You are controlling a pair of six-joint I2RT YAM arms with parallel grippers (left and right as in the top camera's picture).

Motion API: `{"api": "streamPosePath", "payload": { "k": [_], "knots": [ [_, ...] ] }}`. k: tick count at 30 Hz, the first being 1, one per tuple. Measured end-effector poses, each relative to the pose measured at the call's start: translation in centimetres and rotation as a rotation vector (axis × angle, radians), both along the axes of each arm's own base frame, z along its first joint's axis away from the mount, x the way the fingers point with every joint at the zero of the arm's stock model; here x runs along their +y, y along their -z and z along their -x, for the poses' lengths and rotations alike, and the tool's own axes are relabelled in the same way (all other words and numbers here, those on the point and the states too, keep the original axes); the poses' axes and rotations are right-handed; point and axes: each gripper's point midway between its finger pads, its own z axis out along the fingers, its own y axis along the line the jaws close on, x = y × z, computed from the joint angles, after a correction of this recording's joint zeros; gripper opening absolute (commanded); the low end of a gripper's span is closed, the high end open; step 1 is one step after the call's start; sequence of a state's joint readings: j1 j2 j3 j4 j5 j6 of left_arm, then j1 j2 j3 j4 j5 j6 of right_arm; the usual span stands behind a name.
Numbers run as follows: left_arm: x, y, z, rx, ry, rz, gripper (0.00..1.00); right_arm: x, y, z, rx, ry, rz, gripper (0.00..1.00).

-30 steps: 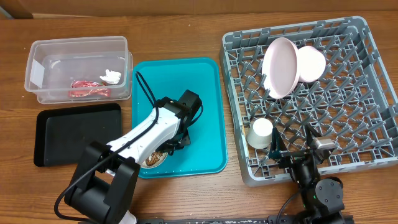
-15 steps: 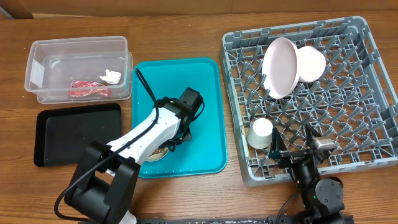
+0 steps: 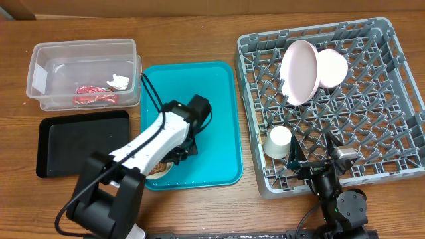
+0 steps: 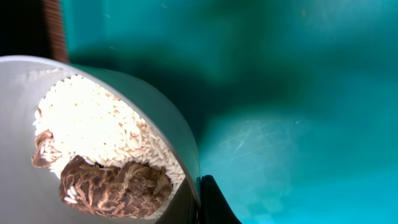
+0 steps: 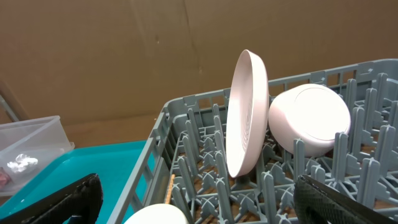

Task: Sort waste into correct bins and load items into the dishwasher
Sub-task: 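Grasp the rim of the white rice bowl with the left gripper, then tip the bowl over the black tray to dump the rice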

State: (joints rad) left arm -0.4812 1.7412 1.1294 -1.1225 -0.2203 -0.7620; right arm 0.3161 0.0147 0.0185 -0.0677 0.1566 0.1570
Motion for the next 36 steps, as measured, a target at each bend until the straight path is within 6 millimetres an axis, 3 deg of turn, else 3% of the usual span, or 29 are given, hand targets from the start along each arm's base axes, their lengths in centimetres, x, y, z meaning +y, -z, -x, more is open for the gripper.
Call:
{"api": "streamPosePath", "payload": {
  "k": [8, 15, 24, 31, 36],
  "knots": [
    [1.1, -5.2, -3.0, -0.108, -0.012, 0.155, 0.04, 0.0, 0.0, 0.0, 0.0, 0.0, 0.0, 1.0],
    [5.2, -5.7, -4.9, -0.135, -0.1, 0.325, 0.04, 0.0, 0.0, 0.0, 0.0, 0.0, 0.0, 1.0],
    [9.0, -7.8, -8.6, -0.344, -0.089, 0.727, 0.04, 0.0, 0.0, 0.0, 0.0, 0.0, 0.001, 1.0],
    [9.6, -7.9, -7.9, -0.492, -0.017, 0.993, 0.04, 0.0, 0.0, 0.0, 0.001, 0.0, 0.0, 1.0],
    [10.5, -7.6, -6.0, -0.607, -0.048, 1.167, 0.04, 0.0, 0.0, 0.0, 0.0, 0.0, 0.0, 1.0]
  ]
}}
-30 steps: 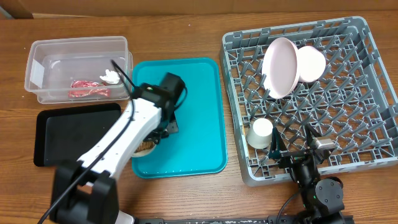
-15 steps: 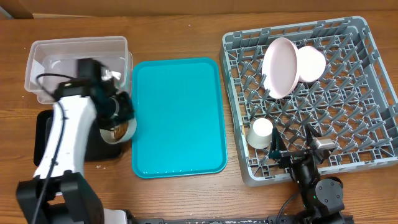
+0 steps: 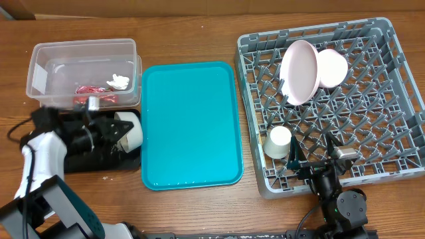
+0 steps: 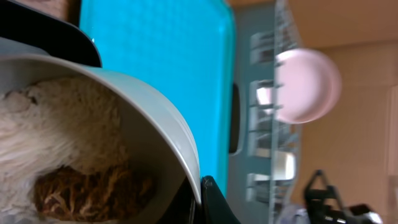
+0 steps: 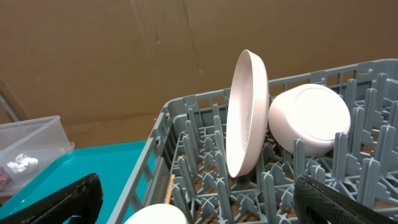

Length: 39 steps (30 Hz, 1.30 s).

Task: Sort waste into correct bins and load items into the dishwasher
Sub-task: 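Tip the bowl over the black tray to dump the rice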

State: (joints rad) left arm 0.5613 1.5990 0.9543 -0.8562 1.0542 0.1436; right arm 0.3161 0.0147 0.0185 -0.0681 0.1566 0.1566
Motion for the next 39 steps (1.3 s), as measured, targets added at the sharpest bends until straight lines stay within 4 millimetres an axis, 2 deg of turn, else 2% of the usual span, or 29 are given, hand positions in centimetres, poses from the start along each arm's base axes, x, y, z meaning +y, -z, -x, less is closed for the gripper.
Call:
{"api": "streamPosePath", "payload": {
  "k": [8, 15, 21, 27, 33, 39],
  "knots": [
    [2.9, -1.1, 2.0, -0.144, -0.13, 0.156, 0.04, 0.0, 0.0, 0.0, 0.0, 0.0, 0.0, 1.0],
    [4.0, -4.2, 2.0, -0.337, -0.171, 0.243, 0.04, 0.0, 0.0, 0.0, 0.0, 0.0, 0.0, 1.0],
    [5.2, -5.4, 2.2, -0.409, -0.211, 0.265, 0.04, 0.0, 0.0, 0.0, 0.0, 0.0, 0.0, 1.0],
    [5.3, -5.5, 2.2, -0.439, -0.205, 0.25, 0.04, 0.0, 0.0, 0.0, 0.0, 0.0, 0.0, 1.0],
    [5.2, -4.3, 2.4, -0.4, -0.186, 0.185, 0.04, 0.0, 0.0, 0.0, 0.0, 0.0, 0.0, 1.0],
    [5.2, -4.2, 2.3, -0.415, -0.178, 0.164, 0.04, 0.0, 0.0, 0.0, 0.0, 0.0, 0.0, 1.0]
  ]
}}
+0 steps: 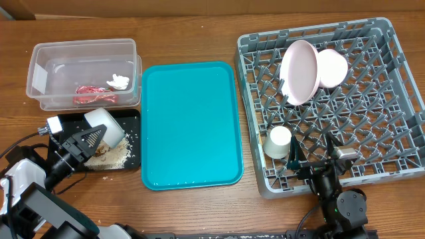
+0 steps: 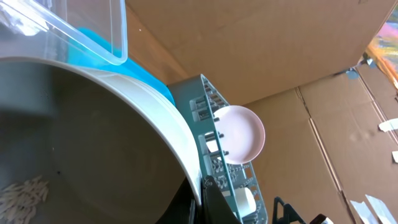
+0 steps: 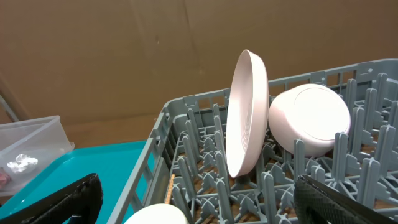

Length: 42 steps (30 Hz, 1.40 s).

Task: Sort waste into correct bins and load items into the dishwasher
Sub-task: 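Tip the bowl over the black tray to dump the rice, then carry the empty bowl to the dish rack and set it in the back slots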

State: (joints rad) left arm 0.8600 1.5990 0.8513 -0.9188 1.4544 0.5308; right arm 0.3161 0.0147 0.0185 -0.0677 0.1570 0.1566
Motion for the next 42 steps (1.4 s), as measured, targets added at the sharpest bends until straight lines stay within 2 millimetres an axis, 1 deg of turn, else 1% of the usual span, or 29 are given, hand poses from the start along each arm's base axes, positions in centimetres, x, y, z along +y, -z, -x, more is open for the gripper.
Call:
{"api": "streamPosePath", "payload": {
  "k": [9, 13, 14, 16, 20, 22, 26, 29, 33, 36, 39, 42],
  "knots": [
    [0.2, 0.1, -0.1, -0.026, 0.003, -0.038, 0.04, 0.0, 0.0, 0.0, 0.001, 0.0, 0.0, 1.0],
    [0.6, 1.1, -0.3, 0.026, -0.003, -0.064, 0.04, 0.0, 0.0, 0.0, 0.0, 0.0, 0.0, 1.0],
    [0.7, 1.1, -0.4, 0.031, -0.006, -0.055, 0.04, 0.0, 0.0, 0.0, 0.0, 0.0, 0.0, 1.0],
    [0.5, 0.2, -0.5, -0.011, -0.005, -0.028, 0.04, 0.0, 0.0, 0.0, 0.0, 0.0, 0.0, 1.0],
    [0.5, -0.4, -0.7, -0.043, -0.003, -0.009, 0.04, 0.0, 0.0, 0.0, 0.0, 0.0, 0.0, 1.0],
    [0.3, -0.7, -0.8, -0.061, 0.007, -0.001, 0.04, 0.0, 0.0, 0.0, 0.0, 0.0, 0.0, 1.0],
    [-0.8, -0.8, -1.1, -0.044, 0.04, 0.025, 0.04, 0.0, 0.0, 0.0, 0.0, 0.0, 0.0, 1.0],
    [-2.9, -1.2, -1.4, -0.047, 0.11, 0.057, 0.04, 0.0, 0.0, 0.0, 0.0, 0.0, 0.0, 1.0],
    [-7.8, -1.7, -2.0, -0.049, 0.277, 0.063, 0.04, 0.0, 0.0, 0.0, 0.0, 0.0, 0.0, 1.0],
    [-11.7, -3.3, -3.0, -0.099, 0.427, 0.015, 0.04, 0.0, 0.0, 0.0, 0.0, 0.0, 0.0, 1.0],
    [-16.1, -6.0, -5.3, -0.238, 0.584, -0.116, 0.04, 0.0, 0.0, 0.0, 0.0, 0.0, 0.0, 1.0],
    [-20.0, -8.5, -8.6, -0.362, 0.623, -0.257, 0.04, 0.0, 0.0, 0.0, -0.001, 0.0, 0.0, 1.0]
  ]
}}
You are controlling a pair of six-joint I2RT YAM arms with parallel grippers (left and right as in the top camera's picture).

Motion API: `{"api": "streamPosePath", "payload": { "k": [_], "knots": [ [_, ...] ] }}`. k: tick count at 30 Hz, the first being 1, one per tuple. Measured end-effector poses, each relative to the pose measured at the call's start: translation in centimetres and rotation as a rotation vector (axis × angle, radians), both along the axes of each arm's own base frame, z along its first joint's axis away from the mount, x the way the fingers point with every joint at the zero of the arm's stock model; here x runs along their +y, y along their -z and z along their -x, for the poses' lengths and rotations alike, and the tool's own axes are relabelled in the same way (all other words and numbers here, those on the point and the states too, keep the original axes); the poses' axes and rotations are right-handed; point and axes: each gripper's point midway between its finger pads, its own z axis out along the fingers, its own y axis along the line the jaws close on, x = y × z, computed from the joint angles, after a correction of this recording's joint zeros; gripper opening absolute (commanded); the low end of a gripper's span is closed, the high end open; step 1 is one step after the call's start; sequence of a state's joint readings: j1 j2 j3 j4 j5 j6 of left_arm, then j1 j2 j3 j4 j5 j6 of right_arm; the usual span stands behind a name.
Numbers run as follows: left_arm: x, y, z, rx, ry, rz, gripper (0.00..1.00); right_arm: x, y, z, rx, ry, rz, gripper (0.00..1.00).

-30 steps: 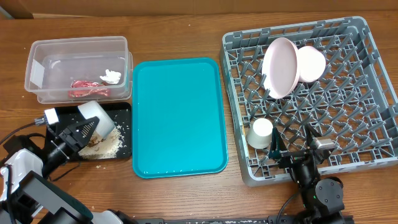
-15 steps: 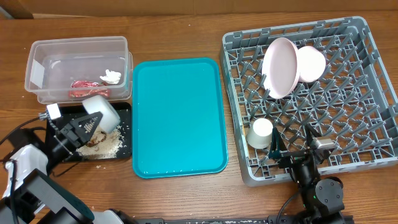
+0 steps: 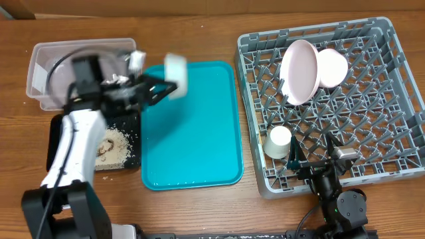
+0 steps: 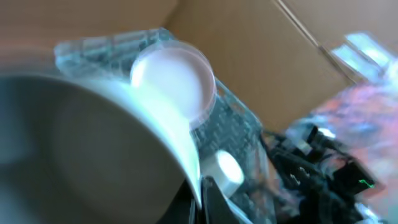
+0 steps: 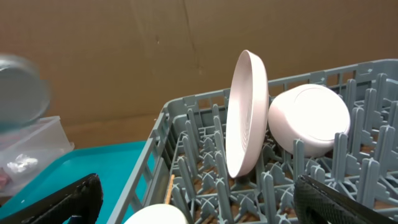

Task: Sort waste into correct bins and load items into the dishwasher
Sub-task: 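Carry the empty bowl to the dish rack and set it in the back slots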

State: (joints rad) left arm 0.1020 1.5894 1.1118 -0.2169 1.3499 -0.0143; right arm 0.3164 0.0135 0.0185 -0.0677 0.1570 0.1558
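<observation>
My left gripper (image 3: 167, 84) is shut on the rim of a white bowl (image 3: 176, 68). It holds the bowl in the air above the far left corner of the teal tray (image 3: 192, 133), blurred by motion. In the left wrist view the bowl (image 4: 81, 143) fills the left side, its rim pinched between the jaws of the left gripper (image 4: 201, 188), and its inside looks empty. Rice and brown food scraps (image 3: 108, 145) lie on the black tray (image 3: 56, 149). My right gripper (image 5: 198, 205) stands open at the near edge of the grey dish rack (image 3: 392, 159).
The rack holds a pink plate (image 3: 298, 63) on edge, a pink bowl (image 3: 332, 67) and a white cup (image 3: 279, 141). A clear plastic bin (image 3: 40, 66) with wrappers sits at the far left behind the black tray.
The left gripper, then tipping the bowl over the black tray, now holds it higher and further right, above the teal tray's far left corner. The right arm has not moved.
The bowl, full of rice and brown scraps, sat on the teal tray with my left gripper on its rim. Then it was held at the black tray, then tipped there with rice spilled out. Now the emptied bowl hangs over the teal tray.
</observation>
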Motion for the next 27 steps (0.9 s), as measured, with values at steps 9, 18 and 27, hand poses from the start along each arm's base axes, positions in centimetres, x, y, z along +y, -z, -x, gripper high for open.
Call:
{"api": "streamPosePath", "payload": {
  "k": [9, 18, 27],
  "knots": [
    [-13.6, -6.9, -2.0, -0.037, -0.006, 0.152, 0.04, 0.0, 0.0, 0.0, -0.001, 0.0, -0.001, 1.0],
    [-21.4, 0.7, -3.4, 0.352, -0.02, 0.265, 0.04, 0.0, 0.0, 0.0, 0.0, -0.001, -0.001, 1.0],
    [-23.2, 4.2, -4.2, 0.562, -0.05, 0.353, 0.1, 0.0, 0.0, 0.0, 0.0, -0.001, 0.0, 1.0]
  ]
}}
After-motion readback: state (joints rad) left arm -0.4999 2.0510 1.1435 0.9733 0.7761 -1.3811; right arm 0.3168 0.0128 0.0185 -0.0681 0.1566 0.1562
